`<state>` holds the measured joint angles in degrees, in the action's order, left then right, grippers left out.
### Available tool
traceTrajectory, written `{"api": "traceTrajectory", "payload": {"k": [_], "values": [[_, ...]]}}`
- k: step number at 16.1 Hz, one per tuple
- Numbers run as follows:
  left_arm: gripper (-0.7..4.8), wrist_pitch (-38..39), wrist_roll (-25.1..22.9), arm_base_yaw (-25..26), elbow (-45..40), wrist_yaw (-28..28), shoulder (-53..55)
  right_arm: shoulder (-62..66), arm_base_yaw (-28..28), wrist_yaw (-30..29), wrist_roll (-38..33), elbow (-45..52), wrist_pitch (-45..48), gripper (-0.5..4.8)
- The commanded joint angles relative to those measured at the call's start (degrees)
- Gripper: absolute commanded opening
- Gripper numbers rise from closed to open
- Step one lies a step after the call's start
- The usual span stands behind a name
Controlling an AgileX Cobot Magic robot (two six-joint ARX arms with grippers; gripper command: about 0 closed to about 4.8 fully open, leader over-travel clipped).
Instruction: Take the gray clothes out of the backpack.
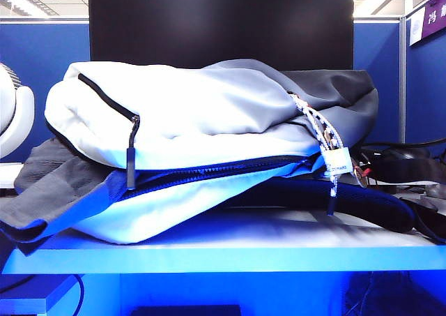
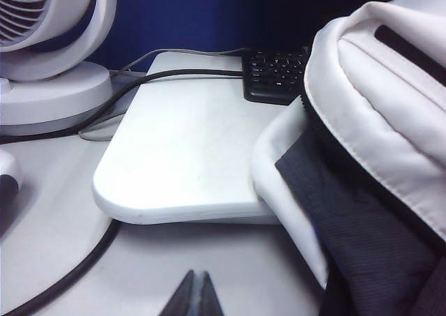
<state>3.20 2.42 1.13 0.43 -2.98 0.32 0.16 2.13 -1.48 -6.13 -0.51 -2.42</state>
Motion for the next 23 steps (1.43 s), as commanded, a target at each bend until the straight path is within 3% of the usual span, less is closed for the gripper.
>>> {"api": "traceTrajectory", "payload": {"k": [1, 3, 5, 6, 7, 10, 12, 14, 16, 19, 20, 23], "values": [[-0.03, -0.7, -0.3, 0.0, 0.0, -0.2, -0.2, -0.1, 0.0, 0.1, -0.1, 0.2, 1.0, -0.05], [-0.03, -0.7, -0.3, 0.0, 0.0, -0.3, -0.2, -0.1, 0.0, -0.3, -0.1, 0.2, 1.0, -0.04], [-0.03, -0.7, 0.3, 0.0, 0.0, -1.9, -0.2, -0.1, 0.0, -7.5, -2.4, 0.2, 2.1, 0.01], [-0.03, -0.8, 1.9, 0.0, 0.0, -4.6, -0.2, -0.1, 0.0, -12.6, -7.1, 0.2, 5.0, 0.01], [-0.03, -0.8, 4.5, 0.0, 0.0, -8.7, -0.2, -0.1, 0.1, -18.4, -15.7, 0.2, 13.7, 0.01], [-0.03, -0.8, 6.2, 0.0, 0.0, -13.9, -0.2, -0.1, 0.1, -18.8, -28.9, 0.1, 34.4, 0.01], [-0.03, -0.8, 7.3, 0.0, 0.0, -14.9, -0.2, 0.9, 0.1, -18.6, -34.4, -4.3, 35.3, 0.00], [-0.03, -0.8, 7.3, 0.0, 0.0, -14.9, -0.2, 5.4, 0.1, -18.9, -34.3, -11.0, 35.3, 0.00], [-0.03, -0.8, 7.3, 0.0, 0.0, -14.9, -0.2, 13.1, 0.1, -23.3, -33.7, -18.3, 36.4, 0.00], [-0.03, -0.8, 7.5, 0.0, 0.0, -14.9, -0.2, 31.2, 0.5, -37.2, -30.2, -30.8, 37.4, 0.00], [-0.03, -0.8, 7.5, 0.0, 0.0, -14.9, -0.2, 39.7, 3.3, -43.9, -29.7, -35.9, 37.4, 0.00], [-0.03, -1.2, 7.5, 0.0, 0.0, -14.9, -0.2, 57.4, 15.9, -46.1, -28.6, -45.1, 37.4, 0.00]]}}
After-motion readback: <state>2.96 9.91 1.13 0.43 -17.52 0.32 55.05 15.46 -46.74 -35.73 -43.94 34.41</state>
